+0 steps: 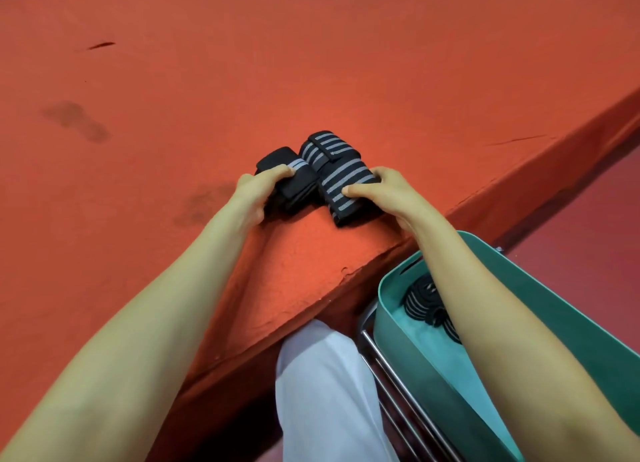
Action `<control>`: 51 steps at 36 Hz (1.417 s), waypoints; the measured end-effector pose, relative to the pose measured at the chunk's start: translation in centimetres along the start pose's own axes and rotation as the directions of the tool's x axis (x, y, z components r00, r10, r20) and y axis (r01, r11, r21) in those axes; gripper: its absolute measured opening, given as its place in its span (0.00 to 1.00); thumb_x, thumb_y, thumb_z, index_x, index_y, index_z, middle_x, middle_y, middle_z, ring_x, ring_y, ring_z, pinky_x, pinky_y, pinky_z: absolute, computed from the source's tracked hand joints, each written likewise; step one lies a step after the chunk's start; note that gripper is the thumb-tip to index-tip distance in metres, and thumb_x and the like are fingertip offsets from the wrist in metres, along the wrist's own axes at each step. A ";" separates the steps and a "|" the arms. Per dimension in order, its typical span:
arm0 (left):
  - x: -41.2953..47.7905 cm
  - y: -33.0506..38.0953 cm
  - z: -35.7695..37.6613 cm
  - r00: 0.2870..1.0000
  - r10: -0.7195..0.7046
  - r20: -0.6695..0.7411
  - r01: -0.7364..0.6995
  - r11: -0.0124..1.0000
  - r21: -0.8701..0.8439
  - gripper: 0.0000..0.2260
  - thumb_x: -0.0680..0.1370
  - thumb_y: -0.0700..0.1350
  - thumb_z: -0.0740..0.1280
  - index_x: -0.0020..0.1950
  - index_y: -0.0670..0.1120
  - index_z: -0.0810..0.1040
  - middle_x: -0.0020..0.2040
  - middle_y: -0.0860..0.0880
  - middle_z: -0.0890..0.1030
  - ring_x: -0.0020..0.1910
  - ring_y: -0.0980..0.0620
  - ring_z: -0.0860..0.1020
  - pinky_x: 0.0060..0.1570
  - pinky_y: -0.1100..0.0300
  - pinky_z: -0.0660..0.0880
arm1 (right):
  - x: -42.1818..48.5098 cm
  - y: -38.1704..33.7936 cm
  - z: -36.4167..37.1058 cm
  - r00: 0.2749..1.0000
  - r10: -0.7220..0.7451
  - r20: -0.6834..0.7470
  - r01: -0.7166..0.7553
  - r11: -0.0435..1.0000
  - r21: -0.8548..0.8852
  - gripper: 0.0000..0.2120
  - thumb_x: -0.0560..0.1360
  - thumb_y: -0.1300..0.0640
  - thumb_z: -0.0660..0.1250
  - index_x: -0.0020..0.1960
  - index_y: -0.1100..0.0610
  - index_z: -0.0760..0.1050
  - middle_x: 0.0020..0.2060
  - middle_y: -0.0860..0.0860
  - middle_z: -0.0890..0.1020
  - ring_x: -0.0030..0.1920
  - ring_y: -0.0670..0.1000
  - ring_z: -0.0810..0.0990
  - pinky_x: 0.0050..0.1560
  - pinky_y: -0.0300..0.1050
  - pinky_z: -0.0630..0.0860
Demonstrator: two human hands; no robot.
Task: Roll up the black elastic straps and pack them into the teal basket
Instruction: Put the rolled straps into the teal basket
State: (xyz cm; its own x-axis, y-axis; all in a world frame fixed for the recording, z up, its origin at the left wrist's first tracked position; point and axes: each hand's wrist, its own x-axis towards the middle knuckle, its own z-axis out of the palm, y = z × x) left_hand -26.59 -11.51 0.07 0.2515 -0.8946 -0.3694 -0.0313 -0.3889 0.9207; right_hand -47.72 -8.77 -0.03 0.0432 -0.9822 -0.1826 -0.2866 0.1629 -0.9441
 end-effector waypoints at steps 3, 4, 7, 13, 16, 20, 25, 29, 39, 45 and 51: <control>-1.2 -0.9 -0.8 0.996 0.089 0.016 -0.088 0.996 -0.015 0.18 0.67 0.47 0.76 0.52 0.43 0.77 0.42 0.47 0.80 0.36 0.51 0.77 0.26 0.67 0.71 | -0.4 0.1 0.2 0.999 -0.040 -0.006 0.040 0.997 -0.068 0.28 0.62 0.52 0.77 0.58 0.52 0.69 0.54 0.52 0.77 0.51 0.48 0.79 0.49 0.42 0.77; -1.6 -1.3 -0.9 0.990 0.139 0.014 -0.139 0.990 -0.011 0.20 0.65 0.48 0.77 0.53 0.44 0.76 0.46 0.46 0.81 0.39 0.51 0.78 0.29 0.64 0.73 | -0.6 0.2 0.2 0.998 -0.056 0.003 0.056 0.994 -0.095 0.30 0.58 0.50 0.77 0.56 0.50 0.68 0.56 0.53 0.76 0.53 0.50 0.78 0.51 0.45 0.77; -2.7 -2.5 -1.5 0.958 0.287 0.011 -0.287 0.950 0.121 0.25 0.60 0.54 0.78 0.52 0.54 0.71 0.57 0.45 0.77 0.50 0.48 0.79 0.37 0.55 0.78 | -1.6 0.3 -0.1 0.992 -0.115 0.050 0.122 0.980 -0.158 0.29 0.62 0.55 0.77 0.57 0.49 0.66 0.59 0.52 0.72 0.54 0.49 0.76 0.50 0.43 0.75; -5.1 -3.2 -1.6 0.845 0.483 0.228 -0.534 0.751 0.389 0.26 0.62 0.50 0.75 0.55 0.52 0.68 0.53 0.50 0.79 0.52 0.50 0.78 0.50 0.55 0.74 | -4.0 1.0 -1.2 0.964 -0.190 0.184 0.241 0.918 -0.316 0.30 0.66 0.59 0.75 0.63 0.49 0.64 0.57 0.52 0.66 0.57 0.49 0.69 0.58 0.49 0.71; -5.6 -3.3 -1.3 0.783 0.552 0.287 -0.619 0.644 0.449 0.28 0.63 0.50 0.75 0.59 0.51 0.67 0.57 0.50 0.77 0.55 0.51 0.75 0.51 0.58 0.70 | -4.7 1.2 -1.7 0.955 -0.210 0.209 0.277 0.881 -0.382 0.30 0.66 0.58 0.76 0.63 0.52 0.65 0.57 0.52 0.68 0.58 0.49 0.69 0.57 0.47 0.69; -5.7 -3.3 -1.2 0.757 0.575 0.312 -0.647 0.588 0.486 0.26 0.67 0.44 0.76 0.61 0.47 0.70 0.57 0.49 0.76 0.56 0.51 0.74 0.52 0.58 0.69 | -5.2 0.8 -2.3 0.938 -0.264 0.225 0.342 0.816 -0.466 0.36 0.66 0.56 0.77 0.68 0.51 0.63 0.60 0.49 0.70 0.60 0.48 0.69 0.56 0.41 0.66; -5.9 -3.2 -1.5 0.750 0.554 0.362 -0.655 0.545 0.523 0.27 0.67 0.46 0.75 0.64 0.48 0.70 0.59 0.50 0.77 0.58 0.51 0.74 0.57 0.55 0.71 | -4.9 0.1 -1.1 0.940 -0.252 0.231 0.342 0.715 -0.609 0.35 0.64 0.48 0.74 0.67 0.48 0.62 0.59 0.49 0.71 0.58 0.51 0.73 0.59 0.53 0.72; -6.2 -3.0 -2.3 0.752 0.528 0.396 -0.657 0.553 0.512 0.26 0.66 0.52 0.71 0.62 0.51 0.70 0.57 0.53 0.78 0.56 0.53 0.76 0.58 0.51 0.74 | -4.9 -0.6 0.0 0.951 -0.245 0.190 0.308 0.676 -0.669 0.42 0.66 0.52 0.72 0.74 0.46 0.54 0.63 0.51 0.69 0.55 0.56 0.75 0.54 0.56 0.75; -7.4 -3.0 -2.1 0.739 0.559 0.376 -0.672 0.565 0.479 0.20 0.68 0.45 0.74 0.57 0.51 0.71 0.51 0.53 0.80 0.51 0.54 0.77 0.54 0.52 0.74 | -5.7 -1.4 0.2 0.969 -0.153 0.195 0.245 0.709 -0.662 0.30 0.68 0.55 0.73 0.66 0.52 0.63 0.55 0.51 0.63 0.48 0.57 0.75 0.48 0.55 0.77; -9.2 -3.4 -0.4 0.702 0.564 0.434 -0.712 0.548 0.439 0.18 0.67 0.44 0.75 0.53 0.50 0.72 0.47 0.54 0.81 0.48 0.52 0.79 0.49 0.55 0.74 | -9.0 0.6 -1.8 0.958 -0.244 0.153 0.283 0.708 -0.647 0.27 0.68 0.55 0.74 0.61 0.56 0.65 0.58 0.51 0.61 0.47 0.57 0.76 0.49 0.54 0.76; -12.1 -4.4 4.2 0.617 0.554 0.559 -0.786 0.472 0.399 0.18 0.63 0.50 0.71 0.50 0.52 0.70 0.46 0.53 0.80 0.45 0.50 0.78 0.45 0.48 0.76 | -13.5 4.0 -6.0 0.976 -0.194 0.101 0.212 0.727 -0.653 0.28 0.66 0.52 0.76 0.62 0.55 0.68 0.54 0.50 0.70 0.55 0.51 0.71 0.56 0.46 0.69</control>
State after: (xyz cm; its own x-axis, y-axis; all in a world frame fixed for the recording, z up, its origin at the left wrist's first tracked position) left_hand -33.59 0.11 0.00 -0.4032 -0.8901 0.2123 -0.5988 0.4321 0.6743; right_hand -55.16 4.57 0.26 0.1946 -0.9806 -0.0230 -0.8242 -0.1507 -0.5458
